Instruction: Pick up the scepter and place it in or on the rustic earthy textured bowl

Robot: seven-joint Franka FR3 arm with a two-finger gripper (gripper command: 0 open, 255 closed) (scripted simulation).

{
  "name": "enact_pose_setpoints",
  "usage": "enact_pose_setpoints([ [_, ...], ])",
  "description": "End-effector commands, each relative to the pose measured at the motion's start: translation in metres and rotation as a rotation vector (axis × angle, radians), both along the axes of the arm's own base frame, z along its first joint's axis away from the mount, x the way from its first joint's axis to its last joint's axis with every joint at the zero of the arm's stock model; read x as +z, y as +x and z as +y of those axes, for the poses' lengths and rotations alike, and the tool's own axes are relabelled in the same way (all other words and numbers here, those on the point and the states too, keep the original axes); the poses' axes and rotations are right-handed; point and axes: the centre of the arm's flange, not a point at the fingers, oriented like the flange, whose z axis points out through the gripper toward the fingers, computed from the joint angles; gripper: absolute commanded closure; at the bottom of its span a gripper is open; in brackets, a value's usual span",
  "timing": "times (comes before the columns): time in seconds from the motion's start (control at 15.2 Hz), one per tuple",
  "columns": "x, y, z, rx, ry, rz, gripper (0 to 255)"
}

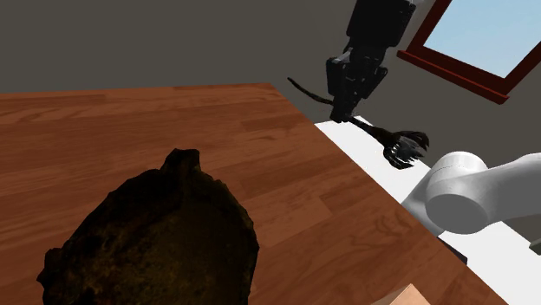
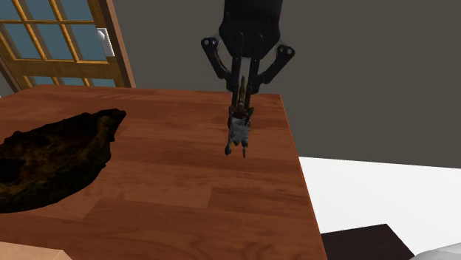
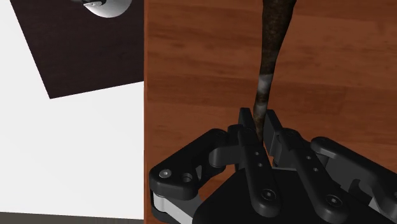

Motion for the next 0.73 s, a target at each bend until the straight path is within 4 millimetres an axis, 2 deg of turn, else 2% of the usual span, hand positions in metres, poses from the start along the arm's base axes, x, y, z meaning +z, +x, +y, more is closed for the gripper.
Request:
enact_pose_setpoints([
  [0.0,0.011,0.0,0.0,0.0,0.0,0.0,255],
  [0.46,0.045,0.0,0.0,0.0,0.0,0.0,255],
  [0.66,0.046,-0.001,0.04,0.0,0.0,0.0,255],
])
